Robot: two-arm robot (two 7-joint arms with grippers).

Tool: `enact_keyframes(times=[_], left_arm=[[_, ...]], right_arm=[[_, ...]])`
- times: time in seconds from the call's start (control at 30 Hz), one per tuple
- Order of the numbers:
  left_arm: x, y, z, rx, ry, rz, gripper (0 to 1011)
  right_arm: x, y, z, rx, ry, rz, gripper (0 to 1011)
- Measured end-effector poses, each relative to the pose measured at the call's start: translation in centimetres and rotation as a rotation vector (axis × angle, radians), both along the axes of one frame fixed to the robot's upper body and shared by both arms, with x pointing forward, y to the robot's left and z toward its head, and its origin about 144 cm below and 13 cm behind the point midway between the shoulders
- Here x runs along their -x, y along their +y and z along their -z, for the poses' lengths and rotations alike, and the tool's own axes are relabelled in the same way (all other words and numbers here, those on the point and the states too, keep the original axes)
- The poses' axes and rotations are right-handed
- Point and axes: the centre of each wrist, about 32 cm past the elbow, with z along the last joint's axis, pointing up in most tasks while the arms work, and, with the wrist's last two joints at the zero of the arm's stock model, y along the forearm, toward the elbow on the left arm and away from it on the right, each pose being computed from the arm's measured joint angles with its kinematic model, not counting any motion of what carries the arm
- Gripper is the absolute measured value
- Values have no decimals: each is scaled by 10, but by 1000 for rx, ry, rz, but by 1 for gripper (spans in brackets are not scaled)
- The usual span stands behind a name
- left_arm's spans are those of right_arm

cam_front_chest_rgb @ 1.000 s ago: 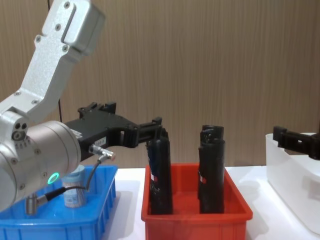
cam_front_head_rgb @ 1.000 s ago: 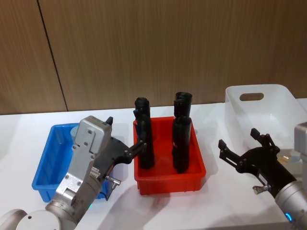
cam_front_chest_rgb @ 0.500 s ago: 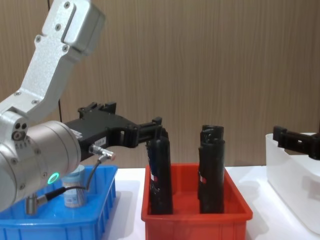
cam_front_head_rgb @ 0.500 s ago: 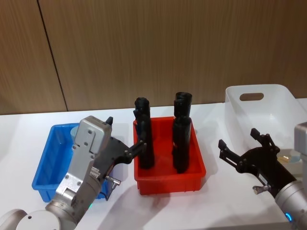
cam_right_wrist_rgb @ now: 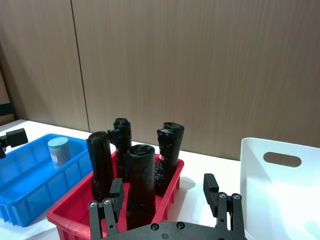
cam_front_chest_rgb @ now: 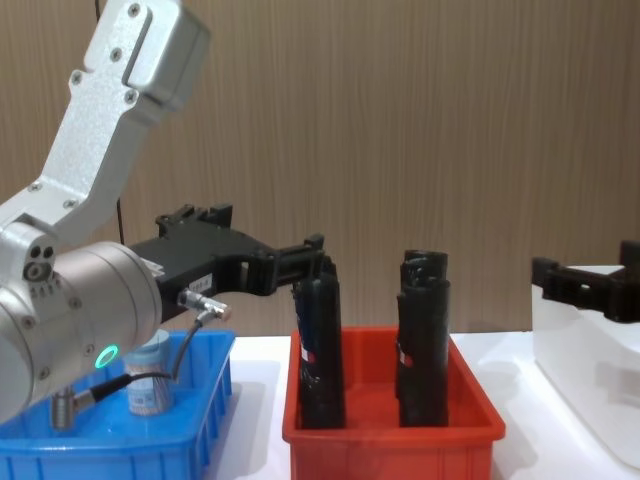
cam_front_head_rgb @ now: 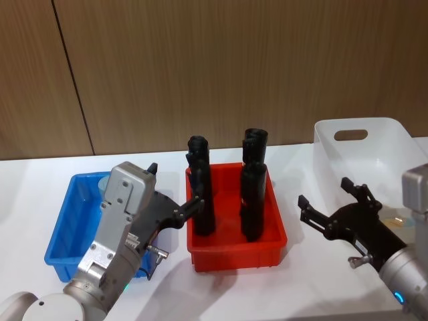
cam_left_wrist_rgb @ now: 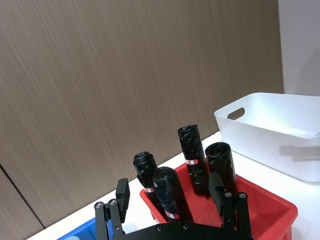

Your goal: Pick the cotton swabs from the blue box and place them into the white box.

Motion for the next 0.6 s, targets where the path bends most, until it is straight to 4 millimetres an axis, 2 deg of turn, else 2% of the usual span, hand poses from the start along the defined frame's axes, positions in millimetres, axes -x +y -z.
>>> enact_keyframes(times=[0.6], left_arm=[[0, 0, 0, 0, 0, 0, 1004]], right_arm=[[-35, -9, 5, 14, 44, -107, 1002]])
